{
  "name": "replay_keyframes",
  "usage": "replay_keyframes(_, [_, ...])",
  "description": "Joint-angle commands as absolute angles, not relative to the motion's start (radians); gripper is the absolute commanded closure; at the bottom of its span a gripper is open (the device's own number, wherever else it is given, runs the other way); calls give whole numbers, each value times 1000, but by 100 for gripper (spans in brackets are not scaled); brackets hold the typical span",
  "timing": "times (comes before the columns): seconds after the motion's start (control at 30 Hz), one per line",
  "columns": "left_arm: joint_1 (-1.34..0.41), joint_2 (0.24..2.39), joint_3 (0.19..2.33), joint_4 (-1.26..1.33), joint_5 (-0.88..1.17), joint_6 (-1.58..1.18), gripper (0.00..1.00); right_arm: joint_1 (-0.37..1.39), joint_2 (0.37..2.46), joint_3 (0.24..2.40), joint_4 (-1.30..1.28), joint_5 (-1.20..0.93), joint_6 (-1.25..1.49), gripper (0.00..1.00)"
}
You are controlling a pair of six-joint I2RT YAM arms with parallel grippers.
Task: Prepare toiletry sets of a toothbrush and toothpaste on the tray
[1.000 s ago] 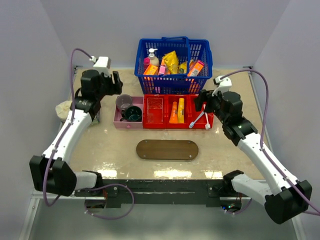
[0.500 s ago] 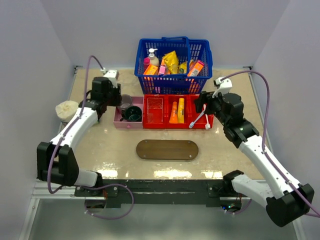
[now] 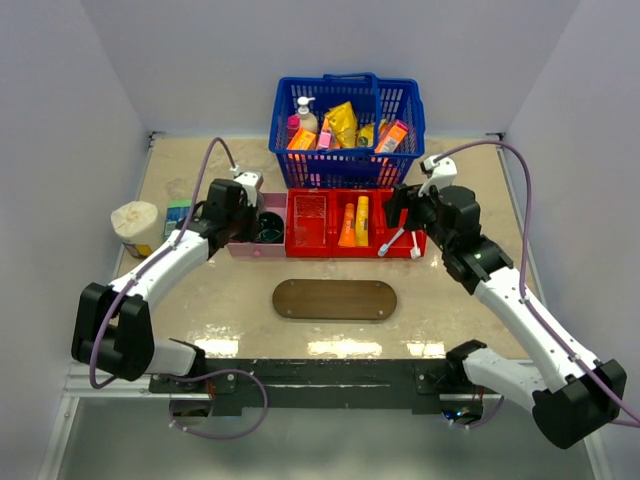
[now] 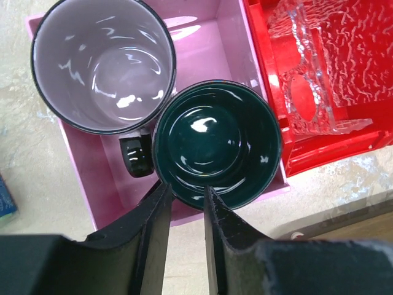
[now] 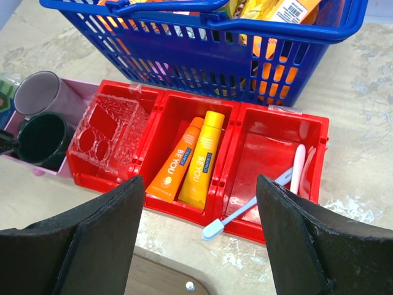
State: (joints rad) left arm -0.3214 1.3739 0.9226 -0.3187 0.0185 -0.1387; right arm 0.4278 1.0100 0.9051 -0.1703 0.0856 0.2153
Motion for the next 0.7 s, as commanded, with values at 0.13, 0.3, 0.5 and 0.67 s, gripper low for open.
replay_keyframes(0.13, [-322, 1365, 939, -295, -87, -170, 67, 443, 1000, 927, -135, 87, 227, 24])
replay_keyframes(0.3, [-322, 1393, 946, -284, -68, -179, 67, 446, 1014, 920, -124, 83, 230, 24])
replay_keyframes(0.5, [-322, 1425, 968, -284, -61, -187, 68, 453, 1011, 911, -121, 84, 232, 24])
replay_keyframes(0.67, [-322, 1442, 974, -285, -63, -193, 69, 454, 1011, 905, -117, 81, 233, 24])
